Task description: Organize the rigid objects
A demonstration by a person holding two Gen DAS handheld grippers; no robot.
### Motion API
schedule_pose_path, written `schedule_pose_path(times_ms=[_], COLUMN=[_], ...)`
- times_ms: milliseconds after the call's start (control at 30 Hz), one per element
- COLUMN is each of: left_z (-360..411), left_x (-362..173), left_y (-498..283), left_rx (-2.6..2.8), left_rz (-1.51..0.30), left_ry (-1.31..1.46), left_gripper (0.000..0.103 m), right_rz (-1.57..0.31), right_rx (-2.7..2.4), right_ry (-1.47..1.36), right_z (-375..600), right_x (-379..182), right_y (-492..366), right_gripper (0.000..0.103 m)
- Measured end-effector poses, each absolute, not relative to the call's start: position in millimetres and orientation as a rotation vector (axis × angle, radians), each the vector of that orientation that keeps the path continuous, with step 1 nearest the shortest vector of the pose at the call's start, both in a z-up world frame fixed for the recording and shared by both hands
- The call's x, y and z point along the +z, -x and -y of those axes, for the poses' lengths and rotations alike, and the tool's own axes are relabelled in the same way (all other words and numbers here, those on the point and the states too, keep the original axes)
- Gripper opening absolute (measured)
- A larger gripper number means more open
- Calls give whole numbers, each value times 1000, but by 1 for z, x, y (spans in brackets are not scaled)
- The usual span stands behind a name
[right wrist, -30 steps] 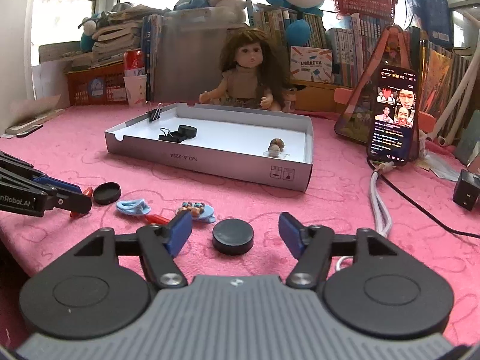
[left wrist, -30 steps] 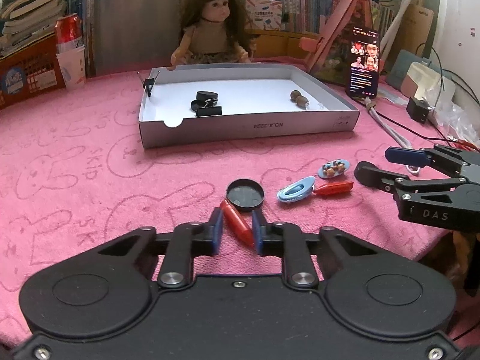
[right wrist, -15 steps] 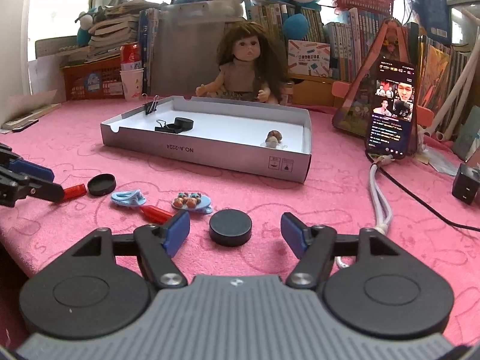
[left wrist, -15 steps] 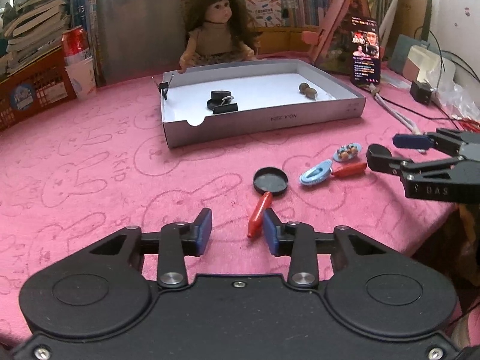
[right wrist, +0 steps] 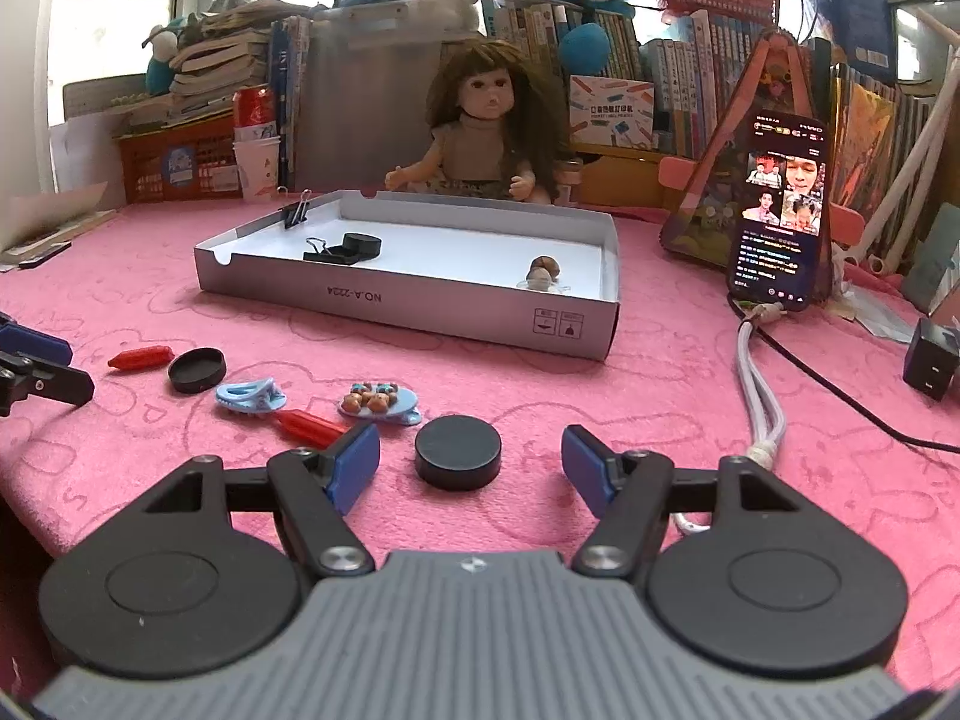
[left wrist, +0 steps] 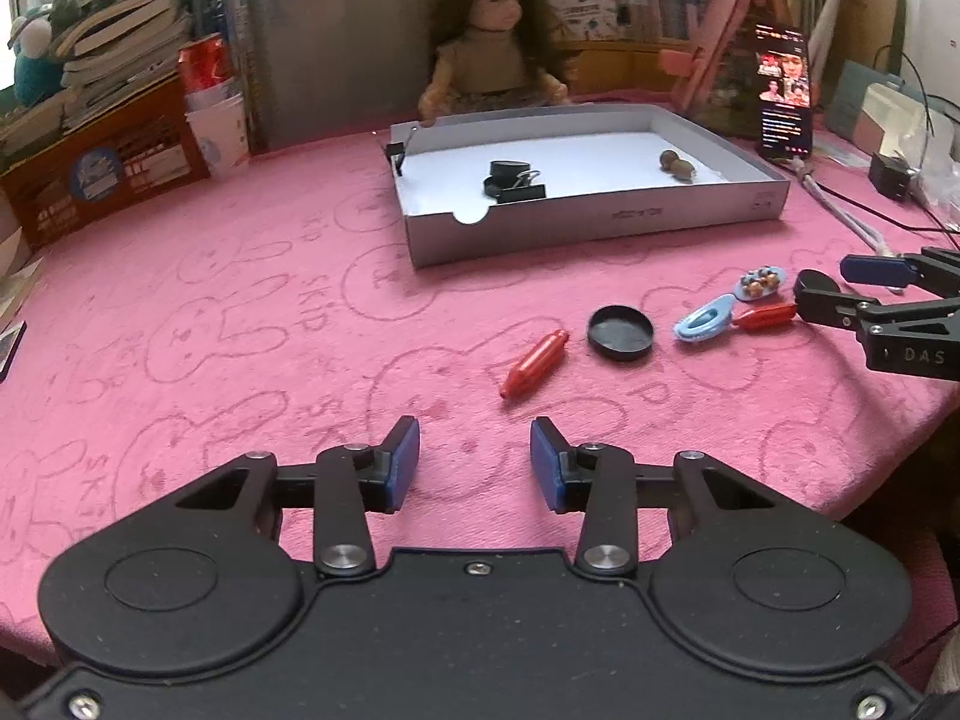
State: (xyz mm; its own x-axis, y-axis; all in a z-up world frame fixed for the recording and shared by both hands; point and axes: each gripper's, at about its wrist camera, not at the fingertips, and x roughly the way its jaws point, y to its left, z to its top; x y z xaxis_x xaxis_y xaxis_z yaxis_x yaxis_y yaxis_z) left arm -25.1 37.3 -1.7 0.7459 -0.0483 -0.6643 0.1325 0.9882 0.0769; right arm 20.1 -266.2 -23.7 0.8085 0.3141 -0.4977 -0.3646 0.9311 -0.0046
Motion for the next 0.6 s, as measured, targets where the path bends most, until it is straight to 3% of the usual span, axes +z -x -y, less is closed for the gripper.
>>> schedule_pose_path(times_ms=[600], left_z=[-40], left_x=[-5], left_y=[-4], left_rx=[-24], left_rz=[-699], left_ry=[-82], left_gripper=[39], right_rz=[-520], right_rx=[363], right_ry=[99], right_z=[264], right_x=[-25], right_y=[-20], right_gripper=[78])
